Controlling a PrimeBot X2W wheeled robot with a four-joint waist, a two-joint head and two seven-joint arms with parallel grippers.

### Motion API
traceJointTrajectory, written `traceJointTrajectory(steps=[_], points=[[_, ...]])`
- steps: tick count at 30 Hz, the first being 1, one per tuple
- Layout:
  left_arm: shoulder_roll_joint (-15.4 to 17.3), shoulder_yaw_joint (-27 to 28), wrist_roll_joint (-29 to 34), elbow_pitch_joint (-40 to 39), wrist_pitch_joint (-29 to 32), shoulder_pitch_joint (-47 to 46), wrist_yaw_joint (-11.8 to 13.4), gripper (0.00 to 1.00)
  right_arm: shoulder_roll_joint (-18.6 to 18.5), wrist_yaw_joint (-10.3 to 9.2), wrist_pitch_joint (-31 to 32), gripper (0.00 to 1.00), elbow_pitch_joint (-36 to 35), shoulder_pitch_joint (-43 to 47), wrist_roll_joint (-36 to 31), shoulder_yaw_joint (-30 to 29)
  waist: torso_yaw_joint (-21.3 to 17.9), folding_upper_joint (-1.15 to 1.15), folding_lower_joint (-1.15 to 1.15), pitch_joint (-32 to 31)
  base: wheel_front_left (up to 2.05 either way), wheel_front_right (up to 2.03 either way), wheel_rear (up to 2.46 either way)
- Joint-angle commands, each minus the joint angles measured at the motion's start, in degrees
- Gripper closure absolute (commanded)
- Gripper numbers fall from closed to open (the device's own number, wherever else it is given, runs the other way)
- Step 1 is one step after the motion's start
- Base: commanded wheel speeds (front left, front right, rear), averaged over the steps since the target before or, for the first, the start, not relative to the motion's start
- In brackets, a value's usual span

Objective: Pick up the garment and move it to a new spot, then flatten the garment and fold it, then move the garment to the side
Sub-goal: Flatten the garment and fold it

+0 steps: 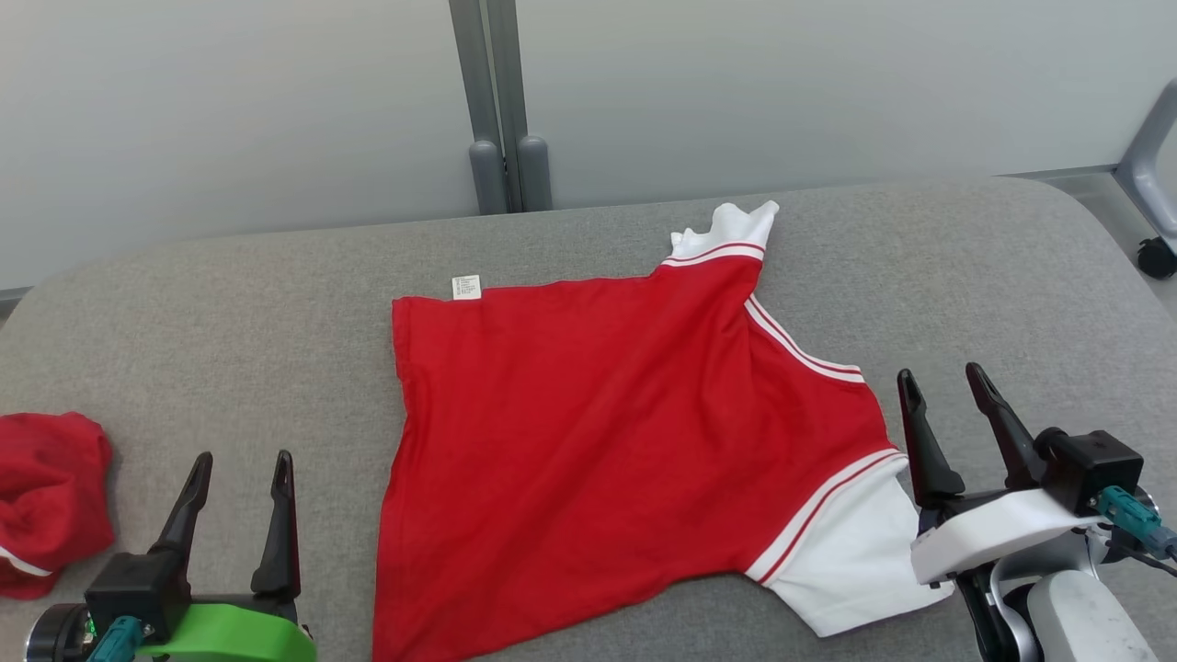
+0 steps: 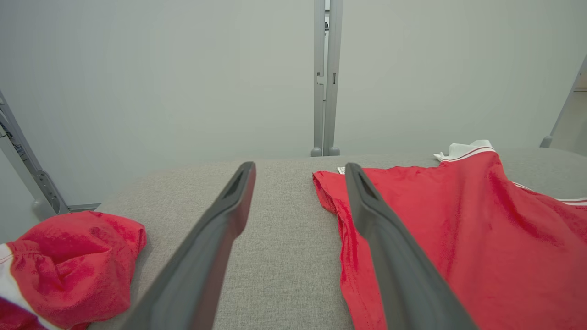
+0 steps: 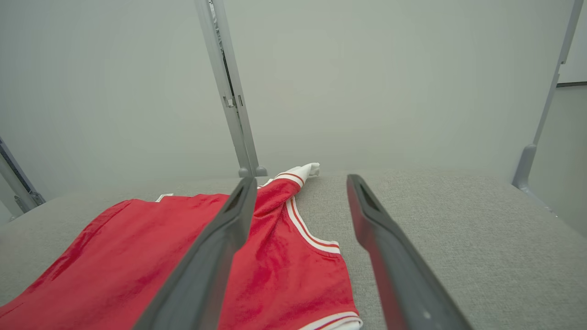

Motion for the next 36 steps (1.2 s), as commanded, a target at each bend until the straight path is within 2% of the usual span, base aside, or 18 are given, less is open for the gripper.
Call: traceJointTrajectory(steps=[1,21,24,26,30,33,36], points=[[-0.3,-0.1,0.4,1.1,-0.3,-0.5,-0.5,0.00,0.3,-0.02,-0.5,0.00,0.1,0.2,-0.2,0.1,0.0,0.00,0.00,0.1,0.00,0.00,0.00],[-5.0,4.7,5.3,2.1,-0.5,-0.6,-3.6,0.00,-1.5,-0.02,0.0,0.00,0.2,-0.9,-0.6,0.7,0.4,0.00,0.00,0.0,0.00,0.00,0.00],[-6.2,4.8,3.2,2.5,-0.5,0.0,-5.3,0.00,-2.9,-0.02,1.5,0.00,-0.4,-1.2,-1.4,-0.6,0.3,0.00,0.00,0.1,0.00,0.00,0.00],[-5.4,4.2,1.6,2.9,1.2,0.7,-7.2,0.00,-4.0,-0.02,5.7,0.00,0.4,-0.7,-1.3,-1.9,0.3,0.00,0.00,0.2,0.00,0.00,0.00],[-2.7,1.7,-0.6,3.2,10.5,2.4,-10.1,0.00,-6.5,-0.01,15.5,0.00,0.1,0.7,-0.4,-2.8,0.5,0.00,0.00,0.6,0.00,0.00,0.00],[-0.9,0.3,-2.3,2.3,18.4,3.6,-10.6,0.00,-7.3,-0.02,23.4,0.00,0.4,2.2,1.4,-3.4,0.7,0.00,0.00,1.0,0.00,0.00,0.00],[-0.7,-0.5,-4.4,1.3,23.6,4.7,-10.1,0.00,-6.8,-0.01,30.8,0.00,1.4,4.0,3.1,-4.0,0.9,0.00,0.00,1.5,0.00,0.00,0.00]])
